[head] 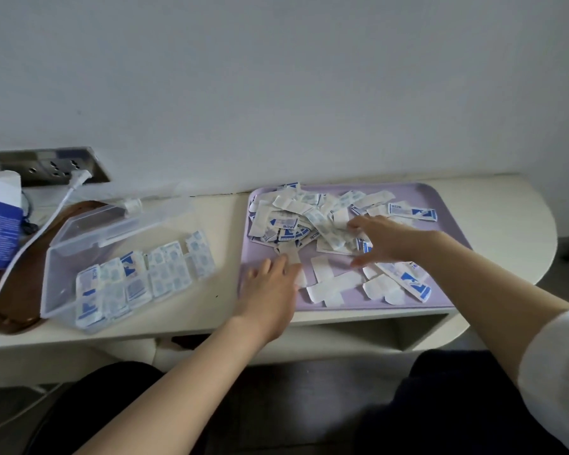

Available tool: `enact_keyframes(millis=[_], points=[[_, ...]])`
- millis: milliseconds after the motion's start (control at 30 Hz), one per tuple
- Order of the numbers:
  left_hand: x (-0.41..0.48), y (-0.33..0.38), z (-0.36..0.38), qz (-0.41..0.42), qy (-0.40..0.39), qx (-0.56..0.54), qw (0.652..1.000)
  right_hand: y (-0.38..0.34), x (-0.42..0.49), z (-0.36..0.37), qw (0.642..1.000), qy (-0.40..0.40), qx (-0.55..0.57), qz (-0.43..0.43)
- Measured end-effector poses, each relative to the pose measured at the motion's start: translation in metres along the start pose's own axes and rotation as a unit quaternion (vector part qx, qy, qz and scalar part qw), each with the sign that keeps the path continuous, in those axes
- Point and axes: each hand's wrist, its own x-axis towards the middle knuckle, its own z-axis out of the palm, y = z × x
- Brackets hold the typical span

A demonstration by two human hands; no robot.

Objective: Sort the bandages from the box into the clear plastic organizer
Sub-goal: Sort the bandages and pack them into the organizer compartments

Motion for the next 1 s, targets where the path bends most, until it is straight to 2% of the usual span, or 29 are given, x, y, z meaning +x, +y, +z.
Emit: enact_keyframes(millis=[233, 433, 667, 833, 1000], points=[[0.002, 0.003, 0.002, -0.019, 0.004, -0.022, 1.000, 0.019, -0.011, -0.001, 1.000, 0.002, 0.003, 0.027], [0.004, 0.005, 0.003, -0.022, 0.001, -0.032, 0.999, 0.016, -0.009, 0.001, 0.998, 0.062, -0.024, 0.005], [0.005, 0.008, 0.005, -0.029, 0.007, -0.024, 0.999, 0.002, -0.008, 0.006, 0.999, 0.019, -0.019, -0.043], [0.005, 0.008, 0.006, -0.033, 0.009, -0.028, 0.999, 0.004, -0.007, 0.007, 0.999, 0.029, -0.010, -0.030], [0.005, 0.008, 0.006, -0.035, 0.008, -0.019, 0.999, 0.001, -0.008, 0.008, 0.998, -0.003, -0.061, -0.006]])
